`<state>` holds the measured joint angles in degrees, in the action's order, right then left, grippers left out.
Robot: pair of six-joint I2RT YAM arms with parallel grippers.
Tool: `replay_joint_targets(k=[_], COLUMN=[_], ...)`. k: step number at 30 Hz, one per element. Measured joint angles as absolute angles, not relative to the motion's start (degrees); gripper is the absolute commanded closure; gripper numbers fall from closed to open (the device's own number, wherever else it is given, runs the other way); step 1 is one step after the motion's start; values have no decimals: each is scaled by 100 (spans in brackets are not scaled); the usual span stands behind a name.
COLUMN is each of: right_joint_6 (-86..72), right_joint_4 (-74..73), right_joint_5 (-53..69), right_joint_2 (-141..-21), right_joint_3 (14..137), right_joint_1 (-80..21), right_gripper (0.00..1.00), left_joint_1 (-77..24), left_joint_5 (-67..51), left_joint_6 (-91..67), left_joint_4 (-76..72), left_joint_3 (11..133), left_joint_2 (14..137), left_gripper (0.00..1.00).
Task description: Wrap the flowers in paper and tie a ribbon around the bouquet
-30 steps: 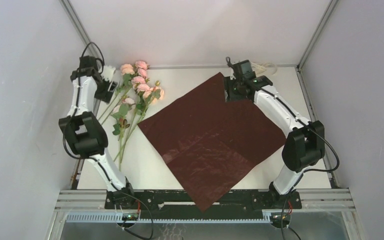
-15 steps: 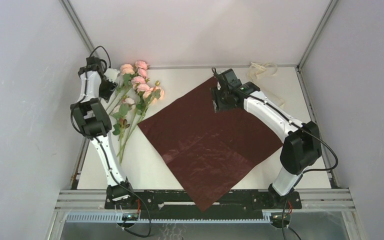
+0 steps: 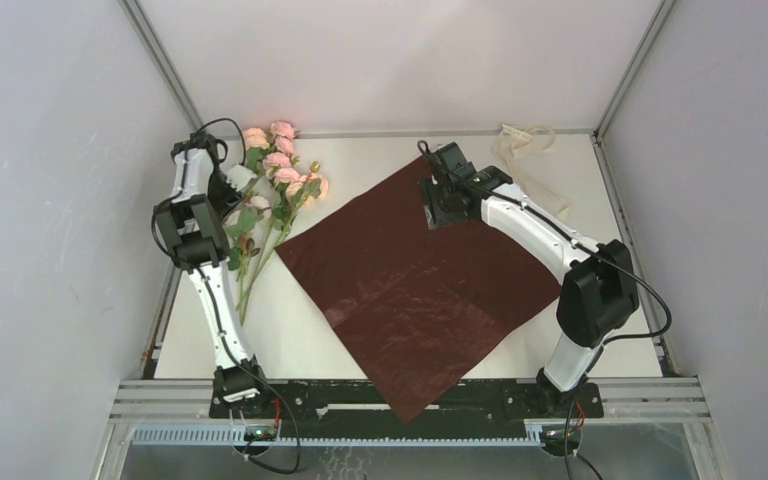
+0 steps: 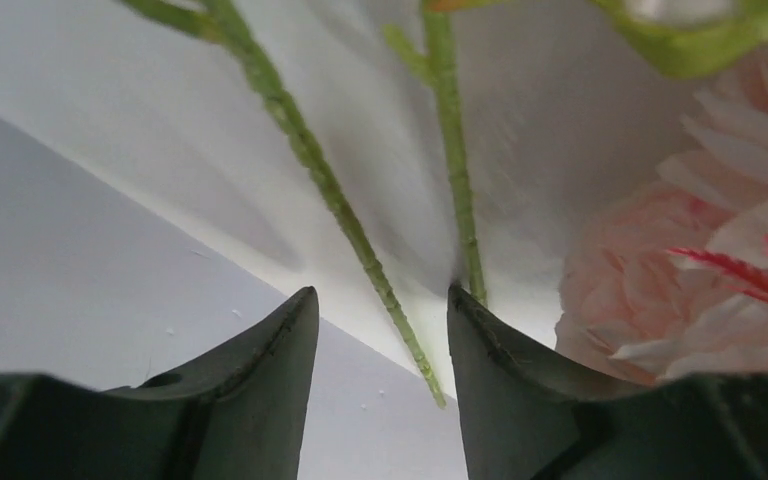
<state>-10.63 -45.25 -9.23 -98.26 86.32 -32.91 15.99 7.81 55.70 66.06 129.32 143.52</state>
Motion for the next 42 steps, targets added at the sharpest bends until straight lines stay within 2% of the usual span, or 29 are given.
replay_joint_targets(k=[2,6,12,15,17,19,20,26,32,39,40,42], right_joint_6=[-1061,-1061,-1061,-1061,-1063,-1063,-1063,-1063,-1061,-1063,-1063,-1061], right_joint_4=[-4532,-4587,-4606,-4602,-4611,-4602,-4602,-4609,-4609,-4609,-4606,-4609], right_joint_5=[-998,-1118,-1240,-1284,-1306,-1323,-1337,-1391,-1450,-1452,-1457,-1461], right_joint_2=[-9841,-9843,-9810,-9736,-9668,-9596,-9557,-9474,-9465,-9343,-9332,-9319], right_joint_3=[8632,8632,8628,8593,8547,8501,8468,8381,8381,8377,8377,8374], right_joint_1=[-3336,-3380,-3385,-3385,-3385,-3387,-3389,-3391,-3411,-3479,-3489,-3511], right_gripper=[37,37,37,38,38,37,37,37,37,37,37,37], left_joint_1=[1592,1581,1420,1361,1363,1393,1420,1708,2110,2495,2499,2499], left_joint_5=[790,725,1057,1160,1142,1114,1090,880,628,419,412,397], left_joint_6=[5789,6195,6652,6639,6589,6453,6340,5498,5245,5535,5616,5743], left_joint_4=[6884,7459,7859,7968,7957,7953,7942,7585,6508,6152,6250,6556], left_joint_3=[13135,13194,12130,11939,11791,11668,11622,11137,9026,6838,6606,6396], left_joint_2=[14475,14543,14125,14064,13983,13926,13909,13585,12267,10853,10713,10628], left_gripper=[48,60,61,67,77,96,99,100,100,99,92,71])
